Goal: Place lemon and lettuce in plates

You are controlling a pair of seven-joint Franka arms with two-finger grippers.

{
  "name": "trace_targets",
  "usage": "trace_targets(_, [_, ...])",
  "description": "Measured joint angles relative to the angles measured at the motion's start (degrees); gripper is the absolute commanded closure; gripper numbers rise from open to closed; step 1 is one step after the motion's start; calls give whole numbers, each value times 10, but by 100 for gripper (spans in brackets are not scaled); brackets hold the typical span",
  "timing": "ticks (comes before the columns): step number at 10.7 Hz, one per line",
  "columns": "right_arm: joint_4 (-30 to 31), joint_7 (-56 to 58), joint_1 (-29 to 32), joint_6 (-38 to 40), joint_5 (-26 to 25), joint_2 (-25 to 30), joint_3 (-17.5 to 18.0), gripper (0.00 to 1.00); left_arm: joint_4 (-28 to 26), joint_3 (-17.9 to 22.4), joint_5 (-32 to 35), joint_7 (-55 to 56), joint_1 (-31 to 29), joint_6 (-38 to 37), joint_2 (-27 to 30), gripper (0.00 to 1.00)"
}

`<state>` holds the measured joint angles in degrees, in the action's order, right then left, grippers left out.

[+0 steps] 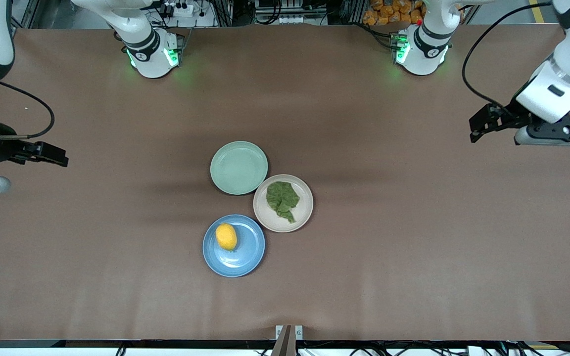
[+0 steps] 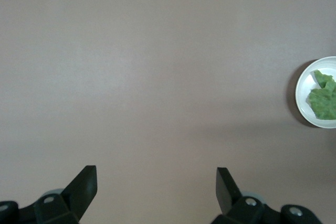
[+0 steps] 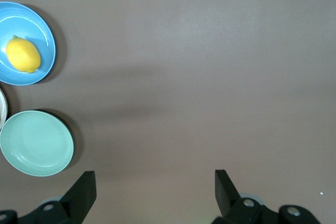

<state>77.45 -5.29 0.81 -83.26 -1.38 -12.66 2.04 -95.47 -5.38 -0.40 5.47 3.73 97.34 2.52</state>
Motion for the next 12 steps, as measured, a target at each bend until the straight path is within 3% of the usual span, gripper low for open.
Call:
trace_targets(3, [2, 0, 10, 7, 0, 7, 0, 0, 43, -2, 0, 0, -2, -53, 0, 0])
trace_targets(8, [12, 0, 31, 2, 0, 9, 0, 0, 48, -4, 0, 0, -3, -55, -3, 0])
trace_targets(12, [84, 0, 32, -41, 0, 52, 0, 0, 51, -4, 0, 0, -3, -56, -3, 0])
